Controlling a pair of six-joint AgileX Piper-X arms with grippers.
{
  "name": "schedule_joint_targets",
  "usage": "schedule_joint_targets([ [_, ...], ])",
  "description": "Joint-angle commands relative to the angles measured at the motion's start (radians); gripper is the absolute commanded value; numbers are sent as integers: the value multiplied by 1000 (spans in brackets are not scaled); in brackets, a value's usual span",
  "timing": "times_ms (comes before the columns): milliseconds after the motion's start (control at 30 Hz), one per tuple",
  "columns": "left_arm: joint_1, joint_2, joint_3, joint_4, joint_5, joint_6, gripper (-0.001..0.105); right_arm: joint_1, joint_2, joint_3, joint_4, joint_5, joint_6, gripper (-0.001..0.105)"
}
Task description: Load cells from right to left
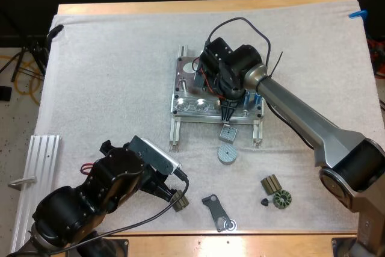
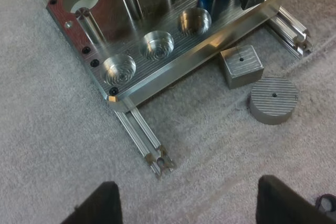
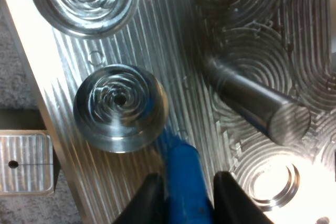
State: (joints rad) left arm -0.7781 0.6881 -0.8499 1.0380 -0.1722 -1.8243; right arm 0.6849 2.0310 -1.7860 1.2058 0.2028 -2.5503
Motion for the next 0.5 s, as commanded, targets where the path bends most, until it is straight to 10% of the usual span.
schedule_joint_targets([
  [0,2,-5,-5,-12,-3,0,55,-6,29,-2,-82,19,12,0],
  [233,2,-5,-5,-12,-3,5,55,-3,29,-9,-76,19,21,1],
  [467,2,-5,-5,-12,-3,9,55,-3,20,-38,-80,19,41,43],
])
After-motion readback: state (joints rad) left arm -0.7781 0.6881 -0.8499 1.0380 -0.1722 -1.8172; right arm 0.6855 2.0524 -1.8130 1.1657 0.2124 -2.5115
